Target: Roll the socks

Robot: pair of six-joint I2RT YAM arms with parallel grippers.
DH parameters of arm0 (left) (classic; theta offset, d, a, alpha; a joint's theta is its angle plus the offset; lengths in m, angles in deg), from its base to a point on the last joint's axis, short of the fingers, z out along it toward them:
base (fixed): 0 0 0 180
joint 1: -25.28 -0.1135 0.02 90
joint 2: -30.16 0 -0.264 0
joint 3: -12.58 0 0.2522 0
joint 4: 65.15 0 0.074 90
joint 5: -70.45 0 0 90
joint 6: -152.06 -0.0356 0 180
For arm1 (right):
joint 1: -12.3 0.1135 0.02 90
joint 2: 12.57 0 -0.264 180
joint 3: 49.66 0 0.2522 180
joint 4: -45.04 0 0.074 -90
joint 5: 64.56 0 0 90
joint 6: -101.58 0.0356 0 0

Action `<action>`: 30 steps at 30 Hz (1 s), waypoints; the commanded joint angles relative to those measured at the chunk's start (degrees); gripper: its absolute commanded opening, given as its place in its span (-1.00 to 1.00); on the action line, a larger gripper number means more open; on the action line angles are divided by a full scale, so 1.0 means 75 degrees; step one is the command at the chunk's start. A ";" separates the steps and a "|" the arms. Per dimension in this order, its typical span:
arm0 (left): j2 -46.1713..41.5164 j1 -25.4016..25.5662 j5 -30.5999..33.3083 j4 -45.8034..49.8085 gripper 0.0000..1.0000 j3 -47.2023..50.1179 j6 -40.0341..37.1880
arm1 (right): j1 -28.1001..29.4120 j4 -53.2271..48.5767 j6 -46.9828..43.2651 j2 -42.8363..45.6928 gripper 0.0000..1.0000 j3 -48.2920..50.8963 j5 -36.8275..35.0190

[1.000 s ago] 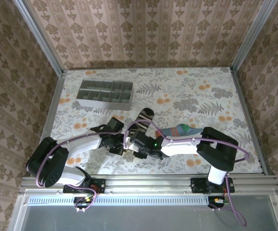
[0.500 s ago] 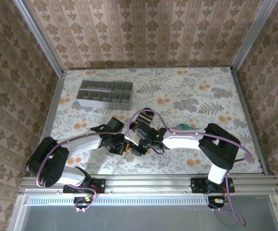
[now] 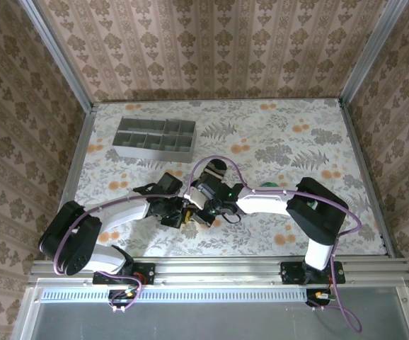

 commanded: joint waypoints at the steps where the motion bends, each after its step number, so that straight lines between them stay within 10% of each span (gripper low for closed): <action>1: 0.0258 -0.0002 0.0211 0.0588 -1.00 0.0190 -0.0059 | -0.0094 -0.0627 0.0184 -0.0290 -0.91 -0.0033 0.0166; 5: 0.0108 -0.0030 0.0320 0.0436 -0.98 0.0171 -0.0270 | -0.0363 -0.0702 0.0446 -0.0338 -1.00 0.0070 0.0712; 14: -0.0936 -0.0341 0.0535 0.0483 -0.03 -0.0023 -0.1756 | -0.0971 -0.1207 0.0847 -0.0886 -1.00 -0.0093 0.1464; 30: -0.1769 0.0056 0.0444 -0.1684 -0.14 0.1155 -0.2585 | -0.1621 -0.1859 0.1377 -0.1814 -1.00 -0.0511 0.1647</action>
